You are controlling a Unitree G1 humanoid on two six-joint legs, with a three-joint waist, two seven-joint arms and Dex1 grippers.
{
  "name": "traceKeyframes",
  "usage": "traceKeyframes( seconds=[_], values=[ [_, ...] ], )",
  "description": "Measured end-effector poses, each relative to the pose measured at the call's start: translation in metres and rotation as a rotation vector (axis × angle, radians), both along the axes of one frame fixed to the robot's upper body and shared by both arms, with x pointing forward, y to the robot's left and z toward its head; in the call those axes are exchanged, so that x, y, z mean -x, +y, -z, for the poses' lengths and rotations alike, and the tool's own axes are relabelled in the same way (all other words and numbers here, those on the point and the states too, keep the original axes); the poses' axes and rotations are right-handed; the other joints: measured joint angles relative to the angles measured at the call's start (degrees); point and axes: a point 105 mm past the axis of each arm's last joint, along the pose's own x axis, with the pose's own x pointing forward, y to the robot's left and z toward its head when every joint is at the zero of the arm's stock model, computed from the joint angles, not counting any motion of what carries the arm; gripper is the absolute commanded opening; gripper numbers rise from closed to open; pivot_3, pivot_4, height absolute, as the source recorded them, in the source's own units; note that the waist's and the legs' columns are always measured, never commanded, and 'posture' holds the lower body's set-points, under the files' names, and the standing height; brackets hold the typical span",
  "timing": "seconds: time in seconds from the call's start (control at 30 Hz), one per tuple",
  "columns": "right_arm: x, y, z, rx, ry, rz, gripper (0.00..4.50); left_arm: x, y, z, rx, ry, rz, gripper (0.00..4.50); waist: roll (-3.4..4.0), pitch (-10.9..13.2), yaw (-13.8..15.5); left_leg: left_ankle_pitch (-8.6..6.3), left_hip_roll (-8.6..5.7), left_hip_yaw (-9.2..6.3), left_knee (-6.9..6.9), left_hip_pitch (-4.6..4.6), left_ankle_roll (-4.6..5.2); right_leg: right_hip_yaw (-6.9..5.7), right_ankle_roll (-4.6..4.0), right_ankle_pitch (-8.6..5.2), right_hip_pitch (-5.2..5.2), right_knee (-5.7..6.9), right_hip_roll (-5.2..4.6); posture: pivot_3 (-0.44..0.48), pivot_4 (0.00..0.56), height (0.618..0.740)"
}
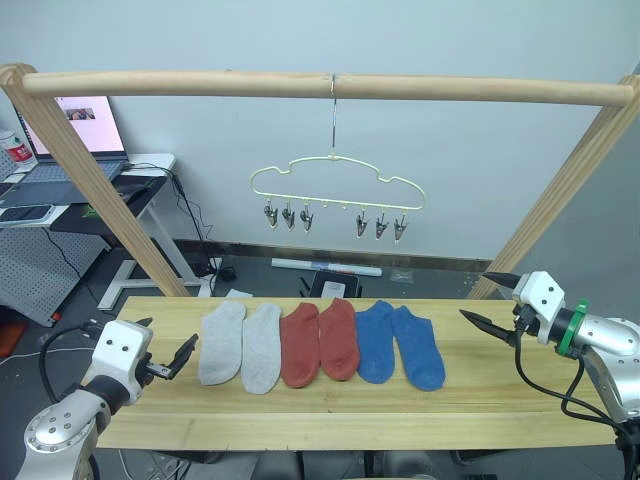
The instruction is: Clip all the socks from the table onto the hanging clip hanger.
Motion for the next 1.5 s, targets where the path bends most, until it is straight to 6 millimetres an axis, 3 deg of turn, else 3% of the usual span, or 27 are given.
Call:
traceKeyframes(
  seconds=[0.97,1.33,1.5],
  values=[
    [0.0,0.007,0.0,0.006,-0.041,-0.015,4.49,-0.013,-0.003,-0.01,0.047,-0.06,0.005,4.5,0.0,0.0,0.0,0.0,-0.01,0.02,0.01,0.01,0.0,0.02,0.02,0.01,0.0,0.02,0.03,-0.019,0.083,0.736],
    [0.008,0.053,-0.017,-0.096,-0.068,-0.113,4.49,-0.014,-0.012,-0.009,0.092,-0.091,0.004,4.5,0.01,1.1,0.0,0.0,0.07,-0.03,0.02,0.03,0.0,0.04,-0.06,-0.03,0.01,0.04,0.0,-0.05,0.165,0.736],
    [0.012,0.077,-0.042,-0.18,-0.086,-0.139,4.49,-0.022,-0.024,-0.022,0.122,-0.158,0.025,4.5,0.08,3.3,0.0,0.0,0.41,-0.1,0.11,-0.07,0.0,0.05,-0.06,-0.03,-0.02,0.07,-0.04,-0.073,0.213,0.736]
  ],
)
